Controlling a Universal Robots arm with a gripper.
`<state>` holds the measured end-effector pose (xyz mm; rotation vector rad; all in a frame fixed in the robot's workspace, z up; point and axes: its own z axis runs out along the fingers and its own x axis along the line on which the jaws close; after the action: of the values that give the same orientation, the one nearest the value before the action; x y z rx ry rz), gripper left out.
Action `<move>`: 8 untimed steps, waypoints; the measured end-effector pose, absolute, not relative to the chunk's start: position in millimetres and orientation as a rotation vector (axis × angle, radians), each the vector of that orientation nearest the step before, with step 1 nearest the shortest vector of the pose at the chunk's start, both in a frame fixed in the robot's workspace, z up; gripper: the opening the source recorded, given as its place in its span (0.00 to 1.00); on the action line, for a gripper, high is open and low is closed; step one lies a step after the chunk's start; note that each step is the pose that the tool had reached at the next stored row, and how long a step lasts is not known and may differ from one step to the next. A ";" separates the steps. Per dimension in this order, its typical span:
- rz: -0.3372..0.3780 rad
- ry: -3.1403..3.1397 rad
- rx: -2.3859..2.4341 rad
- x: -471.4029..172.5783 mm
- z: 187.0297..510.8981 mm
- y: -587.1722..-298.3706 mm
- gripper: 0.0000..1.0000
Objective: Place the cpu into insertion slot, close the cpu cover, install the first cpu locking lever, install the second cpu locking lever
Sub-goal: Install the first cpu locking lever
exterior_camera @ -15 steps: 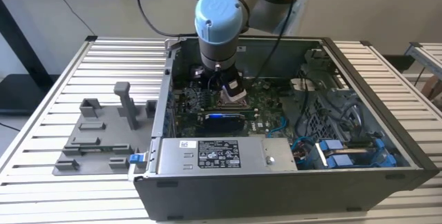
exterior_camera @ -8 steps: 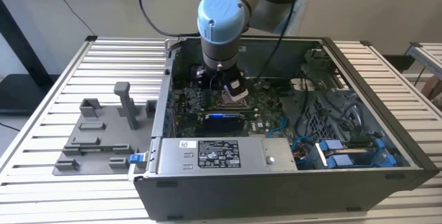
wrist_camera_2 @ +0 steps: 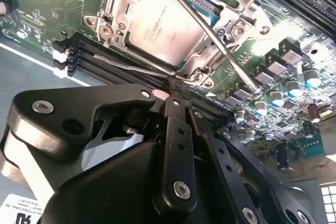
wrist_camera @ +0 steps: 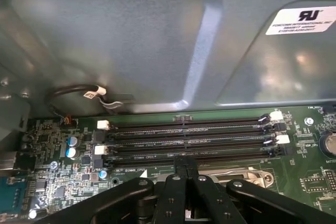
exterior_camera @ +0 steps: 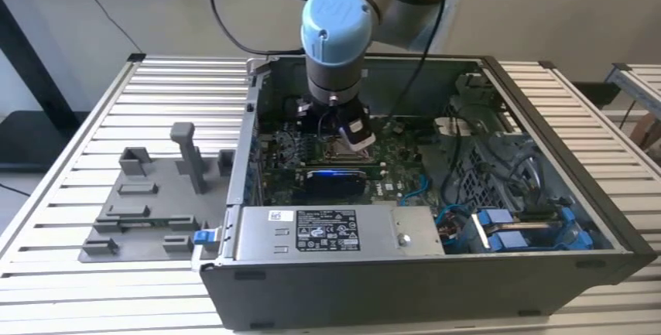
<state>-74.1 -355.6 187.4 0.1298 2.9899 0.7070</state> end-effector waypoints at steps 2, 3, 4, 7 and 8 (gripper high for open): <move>0.707 2.990 0.130 -72.0 187.4 -355.6 0.11; 0.707 2.990 0.130 -71.0 187.4 -355.6 0.11; 0.707 2.990 0.130 -70.1 187.3 -355.6 0.11; 0.707 2.990 0.130 -67.1 187.3 -355.6 0.11; 0.707 2.990 0.130 -66.0 187.3 -355.6 0.11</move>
<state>-66.0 -355.6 187.3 0.1298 2.9899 0.7071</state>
